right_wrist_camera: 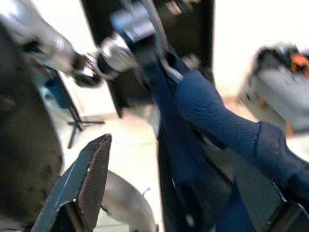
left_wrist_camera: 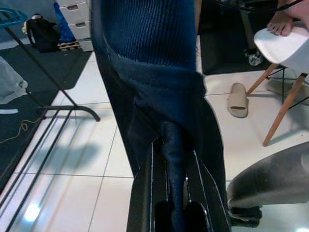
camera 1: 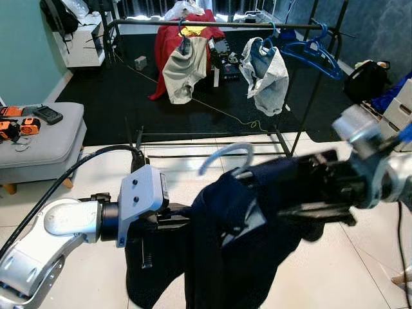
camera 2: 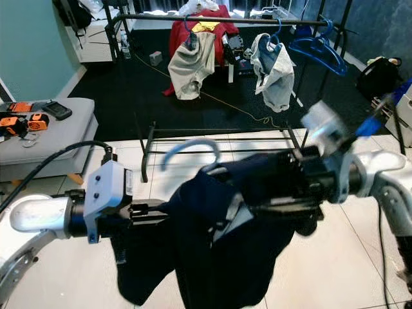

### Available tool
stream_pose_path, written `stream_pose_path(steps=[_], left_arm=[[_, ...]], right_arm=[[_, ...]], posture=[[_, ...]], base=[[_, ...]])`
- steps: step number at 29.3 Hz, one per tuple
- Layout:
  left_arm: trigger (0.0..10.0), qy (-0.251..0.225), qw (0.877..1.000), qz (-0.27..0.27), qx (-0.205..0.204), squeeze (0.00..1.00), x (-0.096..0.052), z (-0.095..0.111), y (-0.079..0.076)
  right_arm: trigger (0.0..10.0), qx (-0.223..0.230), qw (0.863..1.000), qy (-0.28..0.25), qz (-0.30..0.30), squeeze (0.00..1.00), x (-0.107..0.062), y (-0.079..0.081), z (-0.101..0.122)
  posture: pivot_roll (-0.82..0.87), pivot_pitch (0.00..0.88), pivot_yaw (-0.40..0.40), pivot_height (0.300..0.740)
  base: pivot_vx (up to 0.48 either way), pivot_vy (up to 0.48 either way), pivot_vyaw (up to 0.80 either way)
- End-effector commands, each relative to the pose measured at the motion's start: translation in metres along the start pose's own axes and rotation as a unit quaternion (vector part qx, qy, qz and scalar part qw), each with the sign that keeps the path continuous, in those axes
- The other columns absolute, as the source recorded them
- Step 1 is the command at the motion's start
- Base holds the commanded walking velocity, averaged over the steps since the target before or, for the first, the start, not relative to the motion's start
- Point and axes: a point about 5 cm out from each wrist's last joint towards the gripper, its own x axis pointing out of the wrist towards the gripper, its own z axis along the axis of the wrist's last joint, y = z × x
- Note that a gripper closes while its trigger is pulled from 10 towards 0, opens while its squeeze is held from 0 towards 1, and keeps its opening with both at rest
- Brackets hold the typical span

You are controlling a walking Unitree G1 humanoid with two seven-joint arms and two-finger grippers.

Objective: Hang hanger

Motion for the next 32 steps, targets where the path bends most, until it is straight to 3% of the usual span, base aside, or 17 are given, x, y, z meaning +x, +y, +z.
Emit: stream_pose_path(steps=[1, 9, 11, 13, 14, 17, 18, 23, 28, 32], left_arm=[[10.0, 0.013, 1.000, -0.020, -0.001, 0.00, 0.001, -0.004, -0.003], [10.0, 0.025, 1.000, -0.009, -0.001, 0.00, -0.001, -0.009, 0.000], [10.0, 0.028, 0.999, 0.017, 0.006, 0.00, -0.001, -0.010, 0.007], [10.0, 0.028, 0.999, 0.017, 0.006, 0.00, -0.001, -0.010, 0.007], [10.0, 0.029, 0.999, 0.032, 0.009, 0.00, -0.001, -0.010, 0.011], [10.0, 0.030, 0.999, 0.041, 0.011, 0.00, -0.001, -0.010, 0.013], [10.0, 0.032, 0.998, 0.053, 0.012, 0.00, -0.002, -0.011, 0.017], [10.0, 0.033, 0.997, 0.065, 0.012, 0.00, -0.004, -0.011, 0.019], [10.0, 0.044, 0.995, 0.089, 0.016, 0.00, -0.007, -0.014, 0.025], [10.0, 0.045, 0.995, 0.091, 0.016, 0.00, -0.006, -0.015, 0.026]], right_arm=[[10.0, -0.022, 0.999, -0.019, 0.015, 0.00, 0.001, 0.005, 0.011], [10.0, -0.016, 0.998, -0.057, 0.034, 0.00, 0.001, 0.009, 0.019], [10.0, 0.001, 1.000, -0.005, 0.014, 0.00, 0.005, 0.005, 0.001], [10.0, 0.001, 1.000, -0.005, 0.014, 0.00, 0.005, 0.005, 0.001], [10.0, 0.014, 0.999, 0.040, -0.002, 0.00, 0.007, 0.003, -0.014], [10.0, 0.021, 0.997, 0.071, -0.011, 0.00, 0.008, 0.003, -0.024], [10.0, 0.038, 0.993, 0.111, -0.014, 0.00, 0.009, 0.004, -0.038], [10.0, 0.050, 0.992, 0.116, 0.002, 0.00, 0.014, 0.009, -0.042], [10.0, 0.050, 0.994, -0.040, 0.087, 0.00, 0.021, 0.025, 0.000], [10.0, 0.047, 0.993, -0.054, 0.097, 0.00, 0.020, 0.027, 0.005]], posture=[[-0.10, 0.069, -0.008, 0.740], [-0.10, 0.064, -0.006, 0.740], [-0.10, 0.069, -0.006, 0.740], [-0.10, 0.069, -0.006, 0.740], [-0.10, 0.071, -0.007, 0.740], [-0.10, 0.071, -0.007, 0.740], [-0.10, 0.073, -0.006, 0.740], [-0.09, 0.077, -0.005, 0.740], [-0.10, 0.082, -0.004, 0.740], [-0.10, 0.082, -0.004, 0.740]], base=[[0.000, 0.000, 0.00], [0.000, 0.000, 0.00], [0.000, 0.000, 0.00], [0.000, 0.000, 0.00], [0.000, 0.000, 0.00], [0.000, 0.000, 0.00], [0.000, 0.000, 0.00], [0.000, 0.000, 0.00], [0.000, 0.000, 0.00], [0.000, 0.000, 0.00]])
